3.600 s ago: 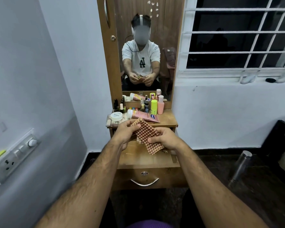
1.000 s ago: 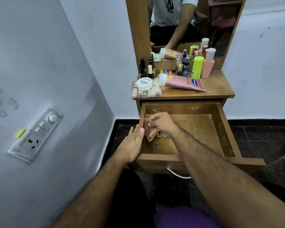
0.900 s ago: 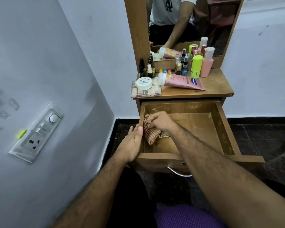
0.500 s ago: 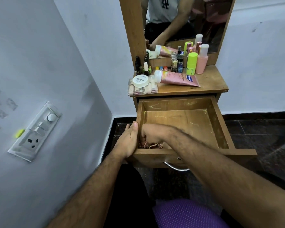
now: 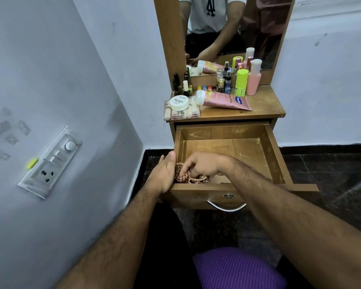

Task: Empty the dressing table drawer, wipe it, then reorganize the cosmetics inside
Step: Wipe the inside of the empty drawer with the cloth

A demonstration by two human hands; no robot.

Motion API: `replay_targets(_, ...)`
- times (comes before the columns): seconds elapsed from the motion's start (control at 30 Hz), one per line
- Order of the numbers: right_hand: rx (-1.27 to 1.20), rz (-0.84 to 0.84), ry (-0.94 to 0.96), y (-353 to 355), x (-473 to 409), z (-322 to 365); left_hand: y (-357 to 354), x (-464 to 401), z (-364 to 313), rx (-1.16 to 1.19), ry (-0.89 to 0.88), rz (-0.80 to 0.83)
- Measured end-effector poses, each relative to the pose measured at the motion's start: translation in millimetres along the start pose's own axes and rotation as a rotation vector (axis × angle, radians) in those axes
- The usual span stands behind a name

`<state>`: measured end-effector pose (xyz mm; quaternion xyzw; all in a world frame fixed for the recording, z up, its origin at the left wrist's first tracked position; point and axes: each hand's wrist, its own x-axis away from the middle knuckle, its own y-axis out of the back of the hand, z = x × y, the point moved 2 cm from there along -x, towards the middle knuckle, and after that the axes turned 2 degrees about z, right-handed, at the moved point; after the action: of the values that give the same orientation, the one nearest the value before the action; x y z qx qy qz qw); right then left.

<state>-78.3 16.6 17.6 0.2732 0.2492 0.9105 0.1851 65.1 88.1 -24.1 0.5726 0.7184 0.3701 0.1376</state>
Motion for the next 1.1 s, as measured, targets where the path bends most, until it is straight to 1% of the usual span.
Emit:
replay_targets(0.07, 0.276, 0.054, 0.073, -1.5, -2.5, 20.2, 0.1, -1.1, 3.6, 0.021, 0.001, -0.033)
replay_targets(0.13, 0.396, 0.067, 0.08, -4.8, -7.5, 31.1, -0.4, -3.3, 8.4, 0.041, 0.008, -0.051)
replay_targets(0.47, 0.376, 0.045, 0.016, -13.6, -3.0, 15.8, -0.7, 2.5, 5.4, 0.135, 0.06, -0.054)
replay_targets(0.57, 0.485, 0.053, -0.028, -12.7, -1.8, 21.9, -0.4, 1.0, 4.0, 0.104, 0.063, -0.044)
replay_targets(0.63, 0.578, 0.071, -0.106, -6.5, 0.0, 24.1, -1.2, 1.3, 2.6, 0.09, 0.05, -0.039)
replay_targets(0.7, 0.512, 0.072, -0.153, 3.2, 1.0, 20.6, -1.4, 1.5, 2.6, 0.08, 0.042, -0.038)
replay_targets(0.8, 0.337, 0.095, -0.14, 9.4, -3.8, 16.8, -1.4, -1.5, 4.8, 0.067, 0.043, -0.037)
replay_targets(0.87, 0.279, 0.063, -0.146, 1.2, -12.5, 9.1, -2.1, -1.9, 4.6, 0.053, 0.031, -0.029)
replay_targets(0.97, 0.087, 0.014, -0.209, -12.0, -18.9, -6.7, -2.6, -0.6, 2.3, 0.056, 0.013, -0.042)
replay_targets(1.0, 0.058, 0.028, -0.223, -13.2, -18.4, -9.3, -2.4, 0.0, 0.8, 0.051, 0.021, -0.038)
replay_targets(1.03, 0.079, 0.049, -0.205, -12.1, -15.8, -8.7, -2.4, -0.4, 0.7, 0.043, 0.032, -0.029)
replay_targets(1.1, 0.144, 0.158, -0.173, -6.9, -11.2, -0.7, -3.2, -1.4, 0.2, 0.02, 0.039, -0.009)
